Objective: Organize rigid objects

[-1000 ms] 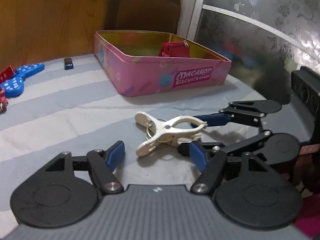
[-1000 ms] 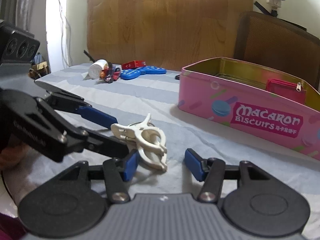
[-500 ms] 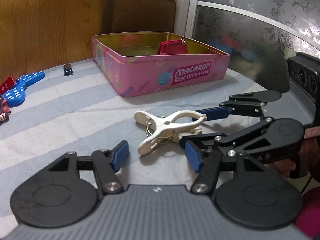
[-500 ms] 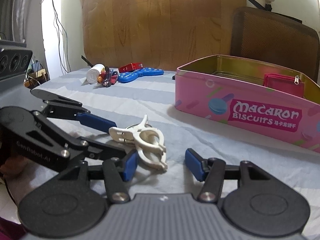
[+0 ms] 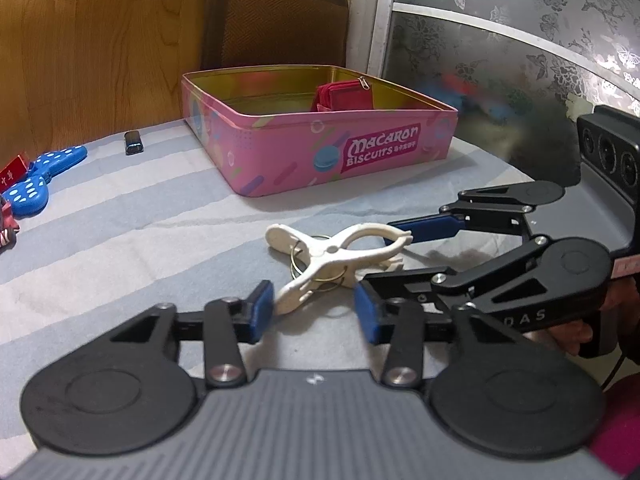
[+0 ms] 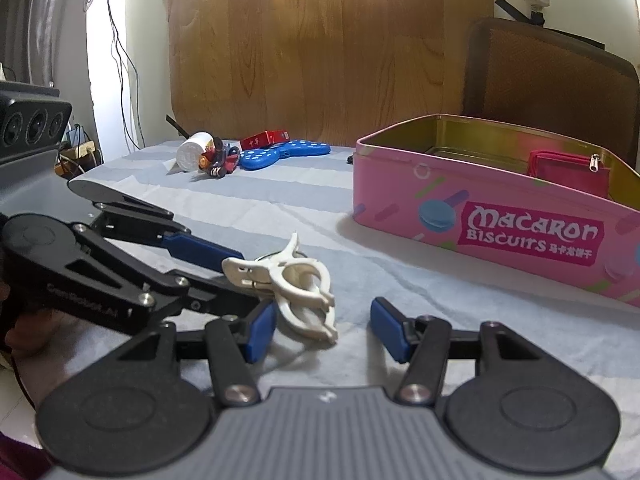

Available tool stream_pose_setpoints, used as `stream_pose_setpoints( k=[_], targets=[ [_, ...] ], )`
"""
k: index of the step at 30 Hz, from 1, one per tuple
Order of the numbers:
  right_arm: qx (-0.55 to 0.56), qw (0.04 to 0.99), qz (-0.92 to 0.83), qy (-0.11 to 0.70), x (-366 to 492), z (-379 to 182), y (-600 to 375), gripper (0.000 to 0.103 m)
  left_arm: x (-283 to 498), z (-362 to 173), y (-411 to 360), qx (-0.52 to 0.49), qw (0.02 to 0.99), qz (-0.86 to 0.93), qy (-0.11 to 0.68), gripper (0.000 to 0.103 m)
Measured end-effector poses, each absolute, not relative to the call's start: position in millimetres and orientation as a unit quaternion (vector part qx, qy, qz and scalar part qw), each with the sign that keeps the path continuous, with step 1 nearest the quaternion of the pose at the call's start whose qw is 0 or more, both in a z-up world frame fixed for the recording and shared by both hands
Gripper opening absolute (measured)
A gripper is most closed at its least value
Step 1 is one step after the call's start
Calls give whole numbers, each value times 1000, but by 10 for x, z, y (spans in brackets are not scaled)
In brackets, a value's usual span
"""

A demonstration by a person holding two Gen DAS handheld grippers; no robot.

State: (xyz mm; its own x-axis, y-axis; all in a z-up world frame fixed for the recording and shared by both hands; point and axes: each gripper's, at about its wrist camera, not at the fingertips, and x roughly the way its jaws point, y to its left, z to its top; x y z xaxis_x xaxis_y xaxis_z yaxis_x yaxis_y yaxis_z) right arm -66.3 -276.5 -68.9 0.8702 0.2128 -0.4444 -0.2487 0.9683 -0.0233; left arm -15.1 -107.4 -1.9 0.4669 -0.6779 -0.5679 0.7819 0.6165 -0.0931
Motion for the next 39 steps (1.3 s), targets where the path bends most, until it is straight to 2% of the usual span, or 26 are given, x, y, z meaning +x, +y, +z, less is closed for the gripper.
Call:
stream_pose_setpoints(
  k=[4,6,8,11,14,20,25,27,30,33,36,39],
  targets=[
    [-42,966,120,224,-670,-693,-2755,53,-136,-21,-1078,94,853,-427,286,28],
    [-48,965,122,226,-670,-698,-2733,53,-148,-24,-1086,94,850,-433,285,24],
    [-57,963,124,231,-657,-703,-2688,51,-181,-26,-1114,103,849,-435,281,23],
    [-75,964,111,227,-647,-703,-2638,36,-185,-13,-1119,107,857,-420,278,24],
    [-75,970,104,205,-682,-673,-2639,36,-166,103,-1090,87,865,-415,269,23],
    [-128,986,49,94,-730,-337,-2657,36,-28,548,-1284,81,885,-410,206,25],
    [-116,990,14,79,-332,-93,-2969,36,373,730,-1725,89,894,-397,188,25],
    [-104,991,5,88,-92,-39,-3114,37,567,737,-1903,90,897,-387,196,26],
    [-104,988,-14,109,239,-39,-3242,36,789,699,-2123,85,904,-362,211,43],
    [-123,980,-84,130,548,-172,-3307,44,756,671,-2176,85,912,-338,217,45],
    [-77,983,-106,126,504,-189,-3411,44,533,663,-2023,88,913,-346,197,53],
    [-38,989,-112,92,281,-187,-3388,44,349,653,-1792,84,915,-349,185,54]
  ],
)
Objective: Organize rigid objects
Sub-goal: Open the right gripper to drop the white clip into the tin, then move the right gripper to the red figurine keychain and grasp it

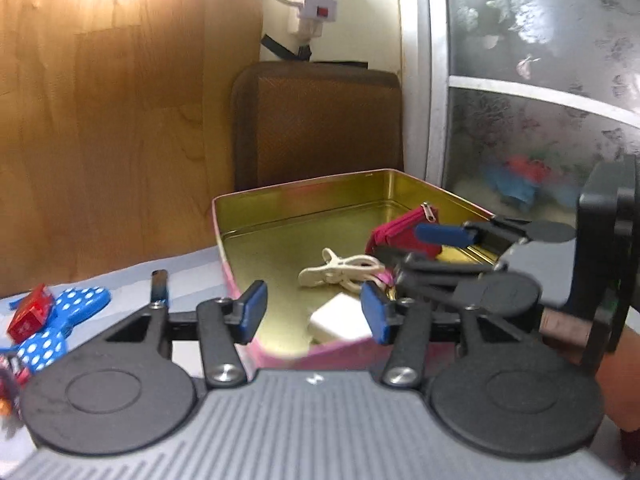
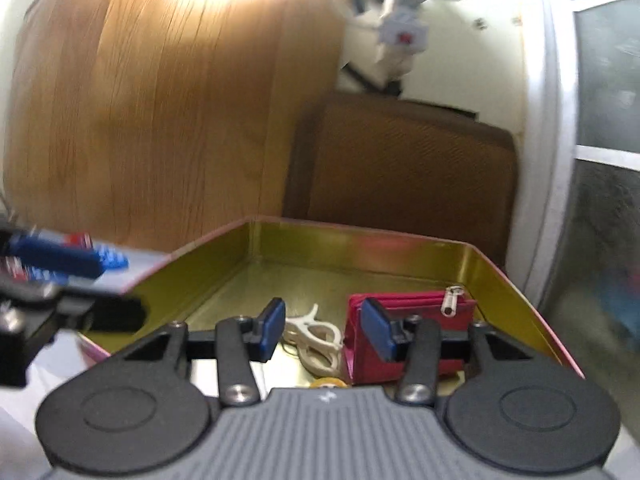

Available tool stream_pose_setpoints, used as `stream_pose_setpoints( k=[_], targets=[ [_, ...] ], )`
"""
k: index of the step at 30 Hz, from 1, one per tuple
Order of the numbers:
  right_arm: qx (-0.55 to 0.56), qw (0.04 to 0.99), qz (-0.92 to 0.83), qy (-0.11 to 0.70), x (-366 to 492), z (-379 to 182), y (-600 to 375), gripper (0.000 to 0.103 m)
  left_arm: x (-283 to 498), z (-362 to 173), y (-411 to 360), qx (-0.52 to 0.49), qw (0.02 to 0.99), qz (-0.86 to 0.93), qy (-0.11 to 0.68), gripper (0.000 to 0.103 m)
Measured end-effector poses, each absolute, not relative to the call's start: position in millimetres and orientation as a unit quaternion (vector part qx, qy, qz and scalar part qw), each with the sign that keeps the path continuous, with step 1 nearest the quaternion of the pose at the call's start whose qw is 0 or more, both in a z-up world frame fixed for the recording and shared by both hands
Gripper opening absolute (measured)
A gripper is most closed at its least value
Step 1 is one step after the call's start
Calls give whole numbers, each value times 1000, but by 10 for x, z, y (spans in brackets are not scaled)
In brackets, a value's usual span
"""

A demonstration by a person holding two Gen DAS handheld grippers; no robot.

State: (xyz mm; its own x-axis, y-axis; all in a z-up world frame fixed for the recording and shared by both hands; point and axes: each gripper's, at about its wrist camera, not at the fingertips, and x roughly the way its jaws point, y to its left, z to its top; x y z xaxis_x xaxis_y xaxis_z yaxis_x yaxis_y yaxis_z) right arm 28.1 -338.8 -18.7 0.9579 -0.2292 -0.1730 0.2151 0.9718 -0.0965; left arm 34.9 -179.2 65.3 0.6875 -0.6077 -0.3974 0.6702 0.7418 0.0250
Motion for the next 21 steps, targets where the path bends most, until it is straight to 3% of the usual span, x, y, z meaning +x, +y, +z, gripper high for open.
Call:
stream_pose_setpoints(
  k=[6,14,21],
  targets=[
    [27,995,-73,57,-146,-275,-3022,49,265,524,-1183,55,925,-315,204,55],
    [2,997,23,74,-195,-338,-2244,53,366,216,-215,27,959,-161,234,58],
    [-16,995,30,97,-77,-389,-1998,62,465,100,126,-39,960,-135,242,61]
  ],
)
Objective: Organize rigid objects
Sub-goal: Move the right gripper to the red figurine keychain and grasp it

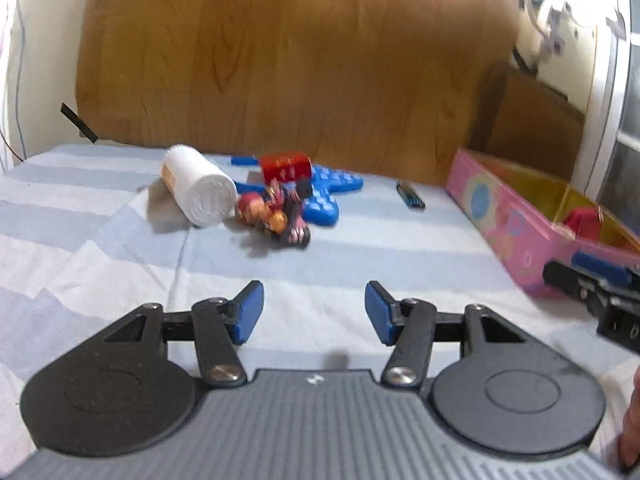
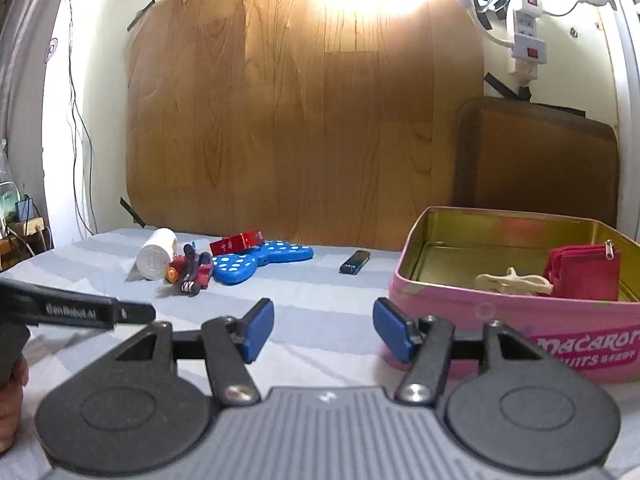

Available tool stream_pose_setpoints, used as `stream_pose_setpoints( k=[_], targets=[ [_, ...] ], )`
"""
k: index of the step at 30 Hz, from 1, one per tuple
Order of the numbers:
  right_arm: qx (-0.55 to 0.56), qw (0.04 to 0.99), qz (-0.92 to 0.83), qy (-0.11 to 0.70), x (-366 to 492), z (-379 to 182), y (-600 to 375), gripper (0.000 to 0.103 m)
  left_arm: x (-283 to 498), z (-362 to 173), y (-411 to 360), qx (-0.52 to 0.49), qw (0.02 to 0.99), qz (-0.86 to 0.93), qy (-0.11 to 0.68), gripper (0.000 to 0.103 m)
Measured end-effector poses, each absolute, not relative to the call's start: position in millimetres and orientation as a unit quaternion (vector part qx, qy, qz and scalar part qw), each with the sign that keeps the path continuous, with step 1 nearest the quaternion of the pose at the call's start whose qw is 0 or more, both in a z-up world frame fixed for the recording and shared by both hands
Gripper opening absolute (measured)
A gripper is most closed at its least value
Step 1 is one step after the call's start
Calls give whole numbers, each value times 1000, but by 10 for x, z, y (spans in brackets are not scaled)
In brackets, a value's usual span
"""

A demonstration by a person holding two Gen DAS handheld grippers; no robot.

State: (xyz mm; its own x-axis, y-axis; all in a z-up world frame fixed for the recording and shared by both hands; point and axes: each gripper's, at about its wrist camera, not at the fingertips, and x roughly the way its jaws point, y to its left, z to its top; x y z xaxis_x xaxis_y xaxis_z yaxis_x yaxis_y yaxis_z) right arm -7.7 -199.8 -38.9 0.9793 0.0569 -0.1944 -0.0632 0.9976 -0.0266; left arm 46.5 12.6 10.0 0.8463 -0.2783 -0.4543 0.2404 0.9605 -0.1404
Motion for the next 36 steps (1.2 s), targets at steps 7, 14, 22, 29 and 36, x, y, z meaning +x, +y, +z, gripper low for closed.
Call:
stream_pose_setpoints(
  k=[7,14,22,29,36],
  targets=[
    [-8,996,22,87,-130,-390,-2021,73,391,92,80,-31,962,-141,231,63],
    [-8,996,26,84,-133,-389,-2025,72,398,81,101,-38,961,-138,235,64],
    [-30,986,73,145,149,-383,-1892,55,460,165,376,-37,970,-76,227,64],
    [-46,976,142,157,910,-221,-1328,55,574,100,747,-114,966,-30,231,64],
    [11,954,189,233,1825,-252,-822,56,584,114,701,-108,967,-37,228,64]
  ],
)
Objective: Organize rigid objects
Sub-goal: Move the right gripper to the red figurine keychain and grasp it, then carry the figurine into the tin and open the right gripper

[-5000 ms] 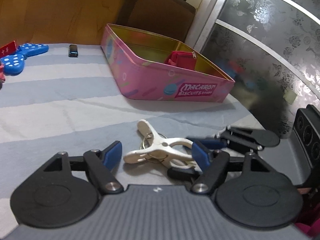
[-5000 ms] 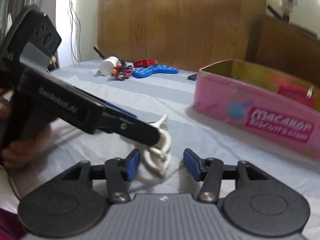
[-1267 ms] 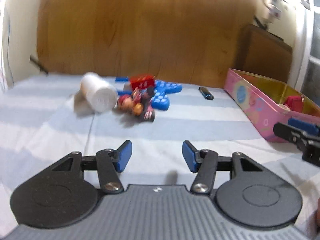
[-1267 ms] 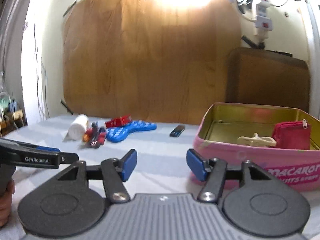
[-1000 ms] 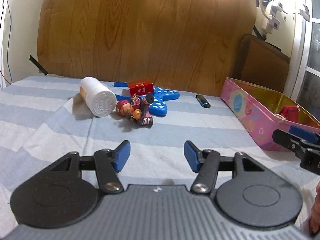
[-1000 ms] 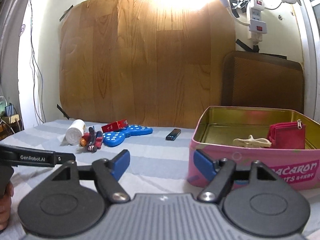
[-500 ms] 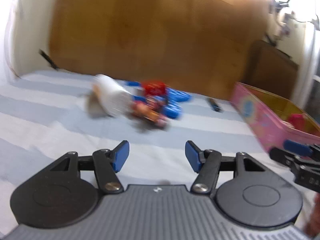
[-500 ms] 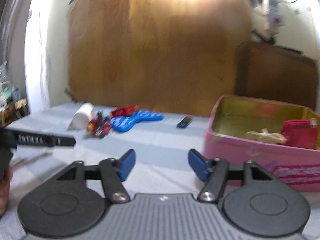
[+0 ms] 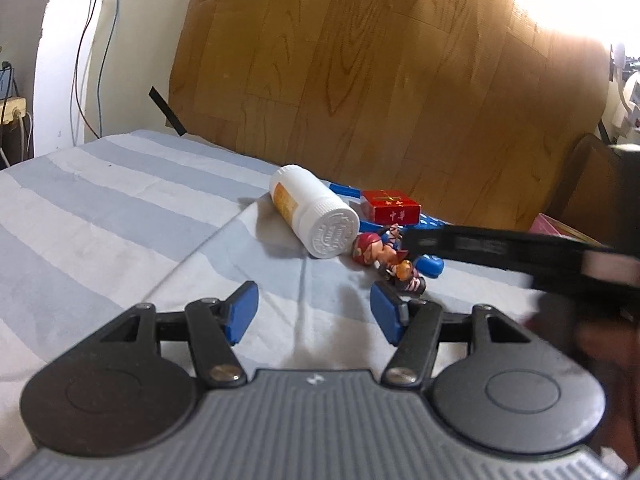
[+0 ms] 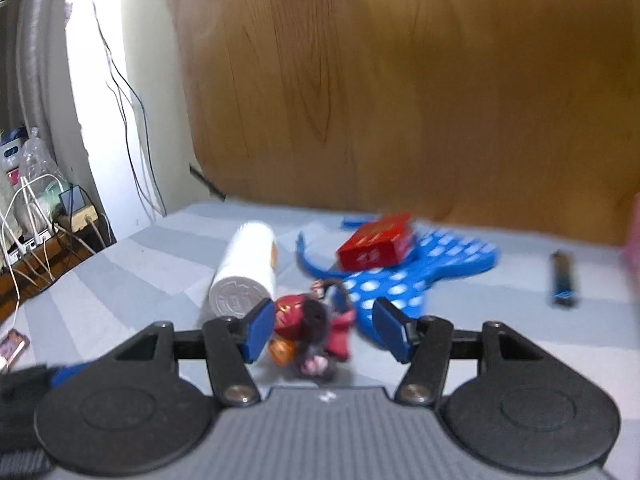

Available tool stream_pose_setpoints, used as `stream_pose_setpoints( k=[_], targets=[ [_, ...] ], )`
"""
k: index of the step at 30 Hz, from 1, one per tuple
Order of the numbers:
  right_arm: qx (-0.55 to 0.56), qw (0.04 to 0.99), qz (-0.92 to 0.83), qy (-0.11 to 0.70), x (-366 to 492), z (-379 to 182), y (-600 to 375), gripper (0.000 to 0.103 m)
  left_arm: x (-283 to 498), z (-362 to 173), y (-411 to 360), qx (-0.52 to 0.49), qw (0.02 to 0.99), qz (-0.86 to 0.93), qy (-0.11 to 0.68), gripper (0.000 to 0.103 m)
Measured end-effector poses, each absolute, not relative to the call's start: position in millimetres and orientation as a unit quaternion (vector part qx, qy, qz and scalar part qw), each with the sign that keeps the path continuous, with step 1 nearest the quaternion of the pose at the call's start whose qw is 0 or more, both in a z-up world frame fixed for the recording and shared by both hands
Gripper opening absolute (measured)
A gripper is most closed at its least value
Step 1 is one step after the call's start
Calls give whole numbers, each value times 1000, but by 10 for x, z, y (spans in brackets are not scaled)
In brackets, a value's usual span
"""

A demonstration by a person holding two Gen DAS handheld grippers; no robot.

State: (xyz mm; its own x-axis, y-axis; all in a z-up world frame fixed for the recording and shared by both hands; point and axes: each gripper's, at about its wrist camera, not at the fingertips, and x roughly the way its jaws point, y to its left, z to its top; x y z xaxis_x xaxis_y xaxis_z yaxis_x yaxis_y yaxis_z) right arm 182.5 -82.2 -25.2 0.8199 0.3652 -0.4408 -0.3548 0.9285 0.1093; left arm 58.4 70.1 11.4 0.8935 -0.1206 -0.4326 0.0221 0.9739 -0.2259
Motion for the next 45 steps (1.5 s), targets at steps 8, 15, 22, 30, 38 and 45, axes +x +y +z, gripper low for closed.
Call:
stream_pose_setpoints(
  k=[8,15,22,30,38,45],
  targets=[
    [27,940,187,284,1854,-435,-896,52,622,95,760,-125,964,-37,234,64],
    [4,939,197,283,1007,-479,-1488,52,619,99,729,-117,964,-41,235,70],
    [-22,951,173,253,40,-538,-2098,52,580,103,669,-94,965,-44,240,72],
    [27,957,162,241,-170,-614,-2394,52,543,111,562,-61,965,-33,253,73],
    [49,954,173,241,-148,-648,-2450,53,580,96,500,-49,958,-47,277,73],
    [68,952,178,239,-162,-651,-2495,52,378,164,278,-148,909,-209,330,73]
  ],
)
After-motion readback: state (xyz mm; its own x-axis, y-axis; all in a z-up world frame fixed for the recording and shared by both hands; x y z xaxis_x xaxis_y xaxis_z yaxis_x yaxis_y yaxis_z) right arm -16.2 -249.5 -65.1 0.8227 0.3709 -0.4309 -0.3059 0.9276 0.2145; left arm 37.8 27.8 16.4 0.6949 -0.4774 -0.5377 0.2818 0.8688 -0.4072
